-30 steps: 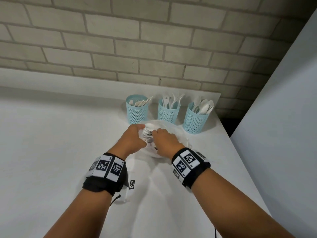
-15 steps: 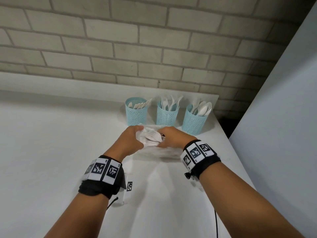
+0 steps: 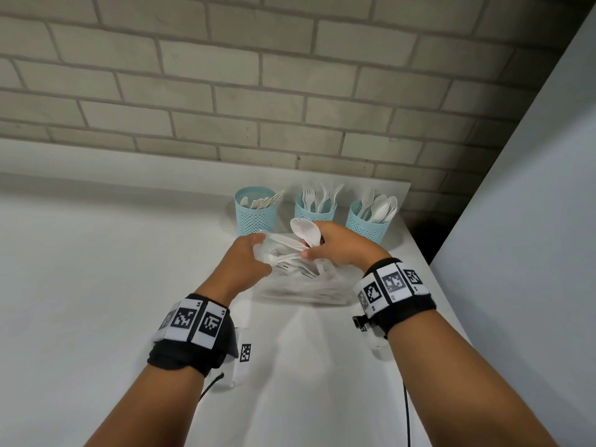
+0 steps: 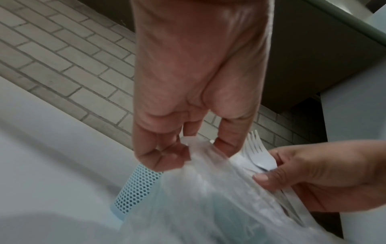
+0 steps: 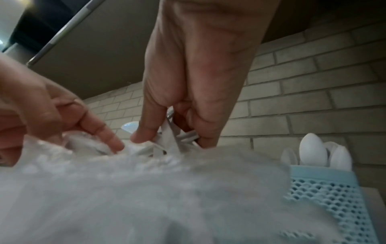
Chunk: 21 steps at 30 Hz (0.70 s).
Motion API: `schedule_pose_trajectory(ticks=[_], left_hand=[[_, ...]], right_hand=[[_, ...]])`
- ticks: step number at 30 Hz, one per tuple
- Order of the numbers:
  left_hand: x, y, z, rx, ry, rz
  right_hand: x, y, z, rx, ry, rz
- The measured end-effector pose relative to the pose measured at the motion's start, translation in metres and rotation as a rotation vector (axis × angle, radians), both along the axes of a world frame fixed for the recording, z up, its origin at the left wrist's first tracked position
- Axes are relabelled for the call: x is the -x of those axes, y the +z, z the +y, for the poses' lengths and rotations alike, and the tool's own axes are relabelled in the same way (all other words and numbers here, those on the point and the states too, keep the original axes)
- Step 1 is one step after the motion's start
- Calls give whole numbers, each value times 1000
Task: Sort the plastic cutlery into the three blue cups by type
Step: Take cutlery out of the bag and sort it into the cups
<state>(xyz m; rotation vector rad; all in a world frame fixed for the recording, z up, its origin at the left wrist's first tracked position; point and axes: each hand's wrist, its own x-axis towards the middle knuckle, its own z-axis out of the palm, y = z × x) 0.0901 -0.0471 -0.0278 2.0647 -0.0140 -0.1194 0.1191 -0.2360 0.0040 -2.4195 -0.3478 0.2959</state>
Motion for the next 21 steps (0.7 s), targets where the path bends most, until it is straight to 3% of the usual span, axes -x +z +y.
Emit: schedule_pose_trajectory(ticks=[7, 10, 13, 16, 21], left_hand=[[-4, 6, -6, -119, 160, -84], [-8, 17, -13, 81, 220, -211], [-12, 29, -25, 380, 83, -127], [-14, 33, -40, 391, -140, -14], [-14, 24, -53, 496, -322, 151]], right_hand=[[0, 21, -19, -274, -149, -41], [-3, 28, -25, -613, -253, -5], [-5, 31, -21, -939, -277, 116], [-7, 22, -10, -1132, -319, 237], [-3, 4, 9, -1070, -319, 236]])
